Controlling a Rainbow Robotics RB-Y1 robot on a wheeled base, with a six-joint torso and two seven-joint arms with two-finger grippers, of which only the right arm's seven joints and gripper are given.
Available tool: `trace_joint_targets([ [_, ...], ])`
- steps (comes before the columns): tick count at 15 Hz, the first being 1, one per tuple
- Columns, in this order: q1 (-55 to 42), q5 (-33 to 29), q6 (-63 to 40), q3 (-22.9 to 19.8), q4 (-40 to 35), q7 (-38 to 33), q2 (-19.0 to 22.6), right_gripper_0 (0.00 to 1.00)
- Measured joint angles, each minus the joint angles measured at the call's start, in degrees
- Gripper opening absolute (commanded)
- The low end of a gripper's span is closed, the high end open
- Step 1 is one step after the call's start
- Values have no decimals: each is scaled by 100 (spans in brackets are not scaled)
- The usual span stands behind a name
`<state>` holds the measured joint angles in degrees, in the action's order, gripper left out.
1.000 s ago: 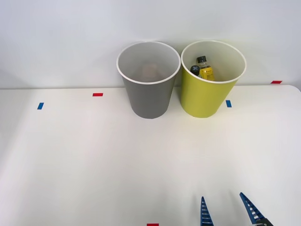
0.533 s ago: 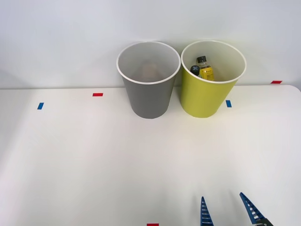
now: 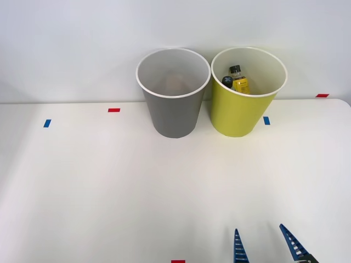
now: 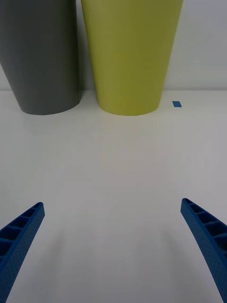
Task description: Put cans in the gray bin, plastic bottles in the light green bin
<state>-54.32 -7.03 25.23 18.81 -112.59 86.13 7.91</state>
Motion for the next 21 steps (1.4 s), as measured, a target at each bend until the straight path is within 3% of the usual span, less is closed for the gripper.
trace_joint_targets([
  [21,0,0,0,0,0,0,0,100],
])
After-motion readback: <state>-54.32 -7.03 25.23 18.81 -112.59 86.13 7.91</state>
